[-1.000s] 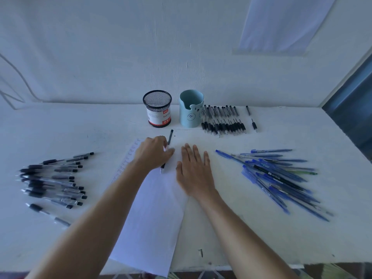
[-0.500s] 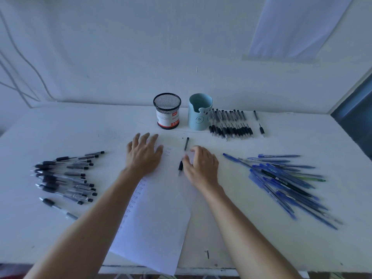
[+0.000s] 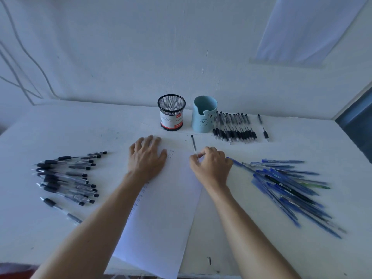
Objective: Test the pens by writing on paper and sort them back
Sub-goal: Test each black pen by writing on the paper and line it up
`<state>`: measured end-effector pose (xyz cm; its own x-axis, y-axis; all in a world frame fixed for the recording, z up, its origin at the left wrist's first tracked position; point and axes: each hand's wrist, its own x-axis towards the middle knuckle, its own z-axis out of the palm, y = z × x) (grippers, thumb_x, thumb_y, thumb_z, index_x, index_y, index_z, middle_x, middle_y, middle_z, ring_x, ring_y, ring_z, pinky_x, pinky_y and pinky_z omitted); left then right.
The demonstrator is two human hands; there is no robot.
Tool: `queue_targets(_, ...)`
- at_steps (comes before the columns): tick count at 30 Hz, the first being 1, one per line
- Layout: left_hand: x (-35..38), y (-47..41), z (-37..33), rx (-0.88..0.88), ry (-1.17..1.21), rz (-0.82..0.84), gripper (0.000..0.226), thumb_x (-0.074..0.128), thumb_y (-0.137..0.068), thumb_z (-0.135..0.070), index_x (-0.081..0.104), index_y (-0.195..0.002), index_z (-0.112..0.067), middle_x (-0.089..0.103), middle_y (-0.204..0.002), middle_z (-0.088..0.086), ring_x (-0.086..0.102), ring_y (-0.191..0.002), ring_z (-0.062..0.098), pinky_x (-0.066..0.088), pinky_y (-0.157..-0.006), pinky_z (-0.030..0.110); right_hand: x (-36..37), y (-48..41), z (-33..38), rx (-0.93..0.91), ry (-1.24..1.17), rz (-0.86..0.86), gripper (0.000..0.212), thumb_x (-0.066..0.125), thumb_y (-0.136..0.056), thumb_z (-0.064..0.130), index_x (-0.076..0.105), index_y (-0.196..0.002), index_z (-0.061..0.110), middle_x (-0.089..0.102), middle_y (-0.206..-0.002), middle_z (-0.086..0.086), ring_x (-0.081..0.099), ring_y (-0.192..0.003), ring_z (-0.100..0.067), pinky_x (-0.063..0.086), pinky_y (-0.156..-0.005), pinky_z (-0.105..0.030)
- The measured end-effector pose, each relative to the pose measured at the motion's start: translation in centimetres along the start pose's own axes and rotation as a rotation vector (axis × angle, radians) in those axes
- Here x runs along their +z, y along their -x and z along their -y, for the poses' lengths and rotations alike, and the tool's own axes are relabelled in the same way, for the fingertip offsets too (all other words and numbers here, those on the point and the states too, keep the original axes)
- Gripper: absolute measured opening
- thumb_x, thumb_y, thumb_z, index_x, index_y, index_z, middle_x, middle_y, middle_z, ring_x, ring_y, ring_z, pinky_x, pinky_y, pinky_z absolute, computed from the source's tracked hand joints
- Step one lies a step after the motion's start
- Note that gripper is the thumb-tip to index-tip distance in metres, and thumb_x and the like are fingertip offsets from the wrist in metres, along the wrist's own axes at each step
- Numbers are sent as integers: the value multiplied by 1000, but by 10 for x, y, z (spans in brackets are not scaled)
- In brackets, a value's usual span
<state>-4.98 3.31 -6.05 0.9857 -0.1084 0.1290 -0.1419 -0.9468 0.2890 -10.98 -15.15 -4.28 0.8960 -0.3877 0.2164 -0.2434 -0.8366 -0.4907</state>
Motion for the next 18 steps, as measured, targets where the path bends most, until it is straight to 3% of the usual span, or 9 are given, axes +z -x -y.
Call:
queue_targets(3,1,-2,-3,-13,-1,-28,45,43,-97,-49,46,-136,-27,43,-148,-2,30,-140,25,17,-114,41,-10,-4,-14,23,-70,-167,27,49,-80,41,65,-83,20,69,-84,6,60,-76,-22,24,-76,-35)
queue_targets(8,3,-9,-13,-65,-4,-55,44,47,-96,-47,52,-131,-22,47,-142,4,32,-135,27,15,-113,43,-35,-38,-36,182,-81,-236,15,57,-88,38,66,-88,26,66,-73,10,51,-64,-18,20,-75,-35)
queue_targets(13,6,-14,-14,-79,9,-76,42,50,-94,-47,53,-127,-20,48,-138,6,34,-132,28,19,-109,43,-42,-81,-50,302,-42,-240,22,54,-90,39,72,-90,26,64,-73,7,56,-83,-22,20,-77,-38)
queue_targets(18,6,-16,-15,-94,9,-68,39,47,-93,-48,51,-125,-24,45,-136,3,31,-133,24,15,-110,47,-36,-111,-55,367,26,-183,24,54,-93,41,73,-99,27,69,-96,0,48,-109,-27,23,-83,-40)
